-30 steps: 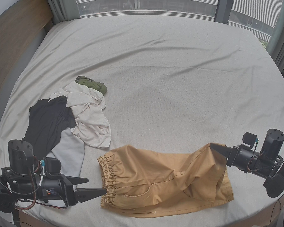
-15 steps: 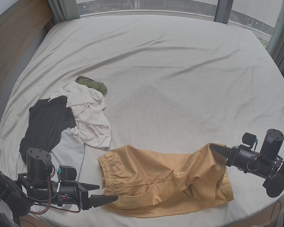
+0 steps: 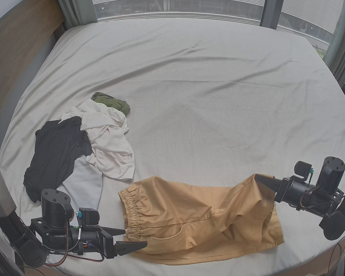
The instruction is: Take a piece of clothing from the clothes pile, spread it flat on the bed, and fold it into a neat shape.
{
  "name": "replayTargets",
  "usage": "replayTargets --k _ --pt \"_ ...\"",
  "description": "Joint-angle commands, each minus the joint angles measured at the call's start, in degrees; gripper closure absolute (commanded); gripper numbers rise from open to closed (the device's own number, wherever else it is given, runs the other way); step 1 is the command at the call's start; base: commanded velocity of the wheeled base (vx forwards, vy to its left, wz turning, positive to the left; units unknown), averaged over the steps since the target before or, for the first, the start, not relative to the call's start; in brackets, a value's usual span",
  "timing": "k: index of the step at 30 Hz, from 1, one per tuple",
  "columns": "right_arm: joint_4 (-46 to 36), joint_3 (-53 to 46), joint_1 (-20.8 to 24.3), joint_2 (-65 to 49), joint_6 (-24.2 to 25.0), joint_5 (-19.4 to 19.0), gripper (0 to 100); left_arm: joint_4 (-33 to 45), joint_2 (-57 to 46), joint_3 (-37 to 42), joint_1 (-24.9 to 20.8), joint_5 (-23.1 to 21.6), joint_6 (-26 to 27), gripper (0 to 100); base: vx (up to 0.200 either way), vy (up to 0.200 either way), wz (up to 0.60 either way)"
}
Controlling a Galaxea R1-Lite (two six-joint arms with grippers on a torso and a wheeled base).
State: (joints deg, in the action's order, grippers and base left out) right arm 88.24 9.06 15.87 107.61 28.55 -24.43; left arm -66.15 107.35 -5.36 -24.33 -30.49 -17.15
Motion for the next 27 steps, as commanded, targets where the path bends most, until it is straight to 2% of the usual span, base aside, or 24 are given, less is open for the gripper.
replayTargets --k 1,2,5,7,8,11,23,27 --pt "0.0 0.0 0.0 -0.1 0.0 0.0 100 -3.7 4.5 0.1 -1.1 0.0 -2.1 0 0.0 0.0 0.0" --pt "0.0 0.0 0.0 -0.1 0.0 0.0 100 -3.7 4.5 0.1 -1.1 0.0 -2.1 0 0.0 0.0 0.0" --pt "0.0 0.0 0.1 -0.1 0.0 0.0 100 -11.4 8.7 0.2 -1.9 0.1 -2.5 0 0.0 0.0 0.0" --pt "0.0 0.0 0.1 0.0 0.0 0.0 100 -13.1 9.9 0.2 -2.4 0.2 -2.6 0 0.0 0.0 0.0" --pt "0.0 0.0 0.0 0.0 0.0 0.0 100 -18.1 13.1 0.3 -3.0 0.4 -2.6 0 0.0 0.0 0.0" --pt "0.0 0.0 -0.1 -0.1 0.0 0.0 100 -23.2 15.8 1.2 -4.1 0.4 -3.1 0 0.0 0.0 0.0" --pt "0.0 0.0 -0.1 -0.1 0.6 0.0 100 -22.9 15.9 1.1 -5.6 0.3 -3.9 0 0.0 0.0 0.0" --pt "0.0 0.0 -0.1 0.0 0.6 0.0 100 -22.9 15.6 -0.3 -6.0 0.4 -5.6 0 0.0 0.0 0.0"
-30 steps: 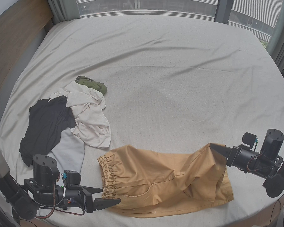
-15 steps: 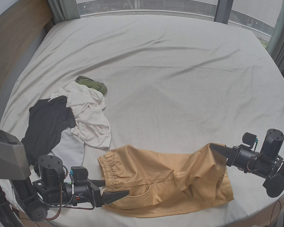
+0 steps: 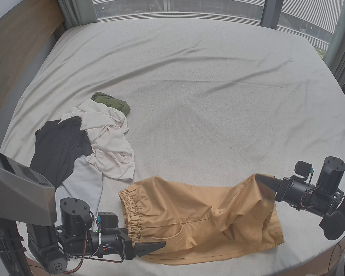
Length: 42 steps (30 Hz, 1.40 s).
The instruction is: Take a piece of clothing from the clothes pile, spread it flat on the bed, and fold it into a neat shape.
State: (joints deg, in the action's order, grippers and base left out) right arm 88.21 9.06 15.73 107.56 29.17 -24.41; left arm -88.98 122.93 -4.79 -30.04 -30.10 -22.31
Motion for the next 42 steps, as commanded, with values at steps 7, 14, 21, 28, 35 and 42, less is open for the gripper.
replayTargets --k 7,14,21,28,35,42 --pt "0.0 0.0 -0.1 -0.1 0.0 0.0 100 -0.1 0.2 -1.9 -0.8 0.1 -1.3 0 0.0 0.0 0.0" --pt "0.0 0.0 -0.1 -0.2 0.0 0.0 100 -0.1 0.3 -2.1 -0.7 0.1 -1.3 100 0.0 0.0 0.0" --pt "0.0 0.0 -0.2 -0.2 0.0 0.0 100 -0.1 0.0 -2.1 -0.5 0.0 -1.4 100 0.0 0.0 0.0" --pt "0.0 0.1 -0.2 -0.6 0.0 -0.1 100 -0.1 -5.1 -4.0 1.3 0.1 -1.5 100 0.0 0.0 0.0" --pt "0.0 0.9 -0.1 -2.7 0.0 -1.3 100 -0.1 -14.9 -5.5 5.3 0.0 -2.8 100 0.0 0.0 0.0" --pt "-0.1 5.4 0.3 -5.1 0.4 -3.9 100 -0.1 -16.1 -4.9 5.6 -0.1 -1.9 100 0.0 0.0 0.0"
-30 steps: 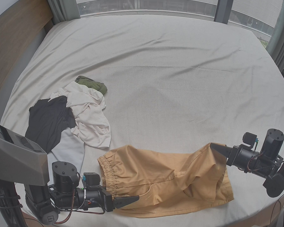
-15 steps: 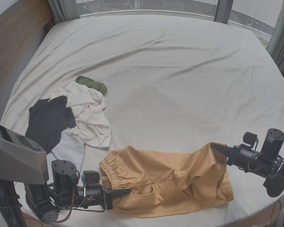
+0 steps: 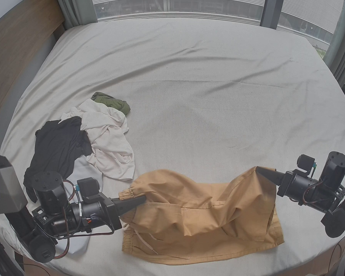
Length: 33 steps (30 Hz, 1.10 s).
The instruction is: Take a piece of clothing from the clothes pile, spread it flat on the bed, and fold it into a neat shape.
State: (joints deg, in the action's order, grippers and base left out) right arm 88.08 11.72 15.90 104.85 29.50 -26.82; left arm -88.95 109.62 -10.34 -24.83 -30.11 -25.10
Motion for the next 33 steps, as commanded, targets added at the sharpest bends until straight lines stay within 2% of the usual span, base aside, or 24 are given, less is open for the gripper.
replayTargets --k 1,8,11,17,33 --pt "-0.3 3.3 0.1 -3.1 0.3 -2.0 100 -0.2 -3.2 0.5 0.6 -0.1 1.3 100 0.0 0.0 0.0" --pt "0.0 3.0 -1.0 -4.2 1.2 -3.2 100 -0.1 -6.3 0.1 2.9 -0.4 0.3 100 0.0 0.0 0.0" --pt "0.0 2.9 -2.8 -5.3 1.6 -4.4 100 -0.1 -6.1 -3.7 3.0 0.0 -0.4 100 0.0 0.0 0.0" --pt "0.0 2.6 -6.5 -6.8 3.4 -5.3 100 -0.1 -6.3 -3.9 3.9 0.1 -0.7 100 0.0 0.0 0.0" --pt "0.1 5.3 -8.5 -6.9 5.0 -6.1 100 -0.1 -9.3 -4.3 5.8 0.3 -0.7 100 0.0 0.0 0.0"
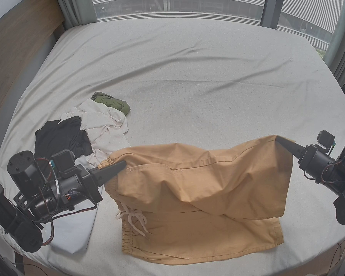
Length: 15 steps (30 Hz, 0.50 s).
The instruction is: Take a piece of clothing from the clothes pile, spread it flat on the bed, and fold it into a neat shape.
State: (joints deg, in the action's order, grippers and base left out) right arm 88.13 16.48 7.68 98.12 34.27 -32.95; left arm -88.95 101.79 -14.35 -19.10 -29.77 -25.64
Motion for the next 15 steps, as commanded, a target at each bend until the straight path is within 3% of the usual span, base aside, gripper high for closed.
replayTargets --k 1,15 --pt "0.0 0.6 -0.3 -0.2 0.3 0.0 100 -0.1 -1.4 -0.5 0.1 0.0 0.0 100 0.0 0.0 0.0" --pt "-0.1 1.8 -1.4 -2.1 0.8 0.0 100 -0.1 -1.4 -1.6 1.2 -0.2 -0.3 100 0.0 0.0 0.0"
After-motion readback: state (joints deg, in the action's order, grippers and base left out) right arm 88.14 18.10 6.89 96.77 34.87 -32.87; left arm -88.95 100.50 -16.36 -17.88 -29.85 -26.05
